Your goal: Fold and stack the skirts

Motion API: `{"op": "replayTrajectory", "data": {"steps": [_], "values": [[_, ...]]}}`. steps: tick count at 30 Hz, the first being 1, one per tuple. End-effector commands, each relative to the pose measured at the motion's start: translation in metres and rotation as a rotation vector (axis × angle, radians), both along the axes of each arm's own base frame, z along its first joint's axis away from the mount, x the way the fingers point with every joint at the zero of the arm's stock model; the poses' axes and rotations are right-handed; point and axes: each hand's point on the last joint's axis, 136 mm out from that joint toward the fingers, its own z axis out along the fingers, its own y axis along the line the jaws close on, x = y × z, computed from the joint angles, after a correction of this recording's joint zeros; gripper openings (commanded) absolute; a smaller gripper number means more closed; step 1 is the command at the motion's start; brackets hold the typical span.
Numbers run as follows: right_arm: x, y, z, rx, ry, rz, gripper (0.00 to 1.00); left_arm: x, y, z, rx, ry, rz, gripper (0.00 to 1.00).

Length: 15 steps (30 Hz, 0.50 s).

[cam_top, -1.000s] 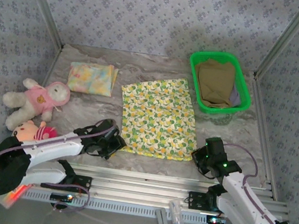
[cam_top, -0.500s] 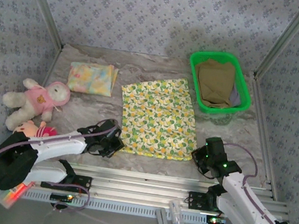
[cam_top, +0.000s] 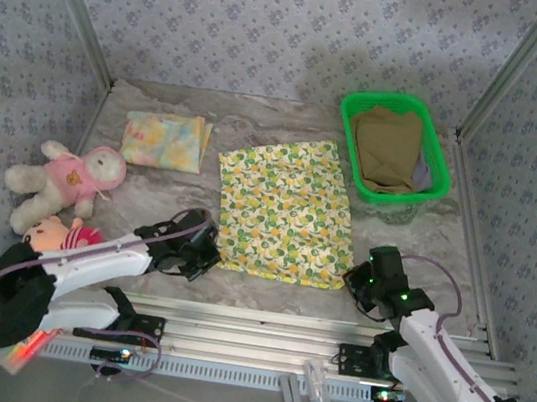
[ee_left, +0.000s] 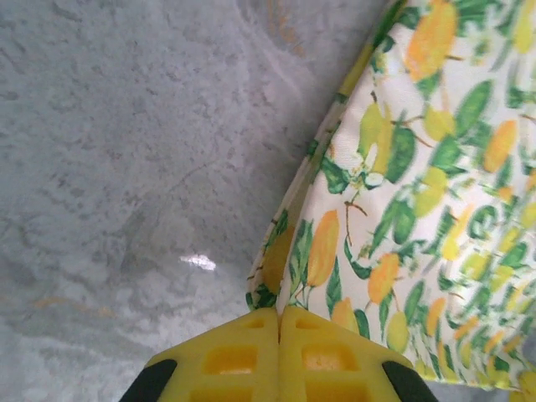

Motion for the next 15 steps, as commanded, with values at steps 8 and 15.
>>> {"op": "replayTrajectory", "data": {"steps": [8, 15], "values": [[0.044, 0.012, 0.087, 0.021, -0.216, 0.020, 0.00, -0.004, 0.061, 0.048, 0.021, -0.191, 0.087, 0.00], [0.149, 0.031, 0.167, -0.164, -0.431, 0.104, 0.00, 0.049, 0.083, 0.097, 0.099, -0.311, 0.082, 0.00]]}}
